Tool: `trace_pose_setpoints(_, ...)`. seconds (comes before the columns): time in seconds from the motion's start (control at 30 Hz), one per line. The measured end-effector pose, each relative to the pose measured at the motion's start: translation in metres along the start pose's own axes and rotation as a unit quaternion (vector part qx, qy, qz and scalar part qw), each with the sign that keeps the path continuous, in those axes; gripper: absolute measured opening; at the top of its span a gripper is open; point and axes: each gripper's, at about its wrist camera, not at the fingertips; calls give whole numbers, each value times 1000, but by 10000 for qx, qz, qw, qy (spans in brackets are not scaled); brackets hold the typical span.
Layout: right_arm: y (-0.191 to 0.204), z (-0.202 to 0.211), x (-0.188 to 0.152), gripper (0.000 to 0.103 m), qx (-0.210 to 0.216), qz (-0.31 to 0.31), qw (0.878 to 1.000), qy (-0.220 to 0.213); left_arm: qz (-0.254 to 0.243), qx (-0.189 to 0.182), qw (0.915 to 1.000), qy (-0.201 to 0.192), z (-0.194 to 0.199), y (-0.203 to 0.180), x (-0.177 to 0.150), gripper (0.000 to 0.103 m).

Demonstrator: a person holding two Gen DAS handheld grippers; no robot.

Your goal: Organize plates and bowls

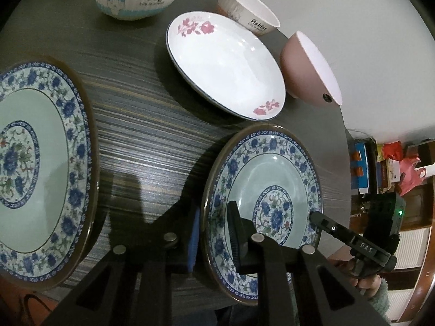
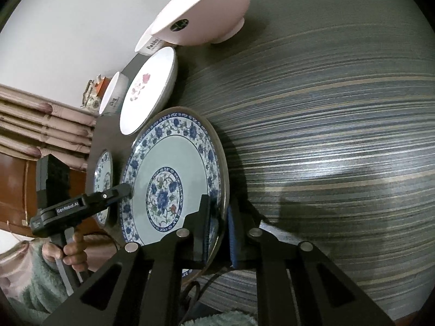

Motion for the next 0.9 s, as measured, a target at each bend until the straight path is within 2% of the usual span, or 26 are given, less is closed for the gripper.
trace_pose_setpoints(0.63,36,9,5,13,84,314,9994,-121,160,-110,9988,-451,47,23,-5,18)
trace_pose_setpoints(0.9,75,-4,21,13,143,643,9978,-39,393,-67,9958,-820,85,51,6,18)
Point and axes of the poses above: each gripper's, at about its wrist camera, not at the fingertips, and z roughly against the way its jaws point, y to its left, x to its top, and after that the axes turned 7 degrees about z, right-handed
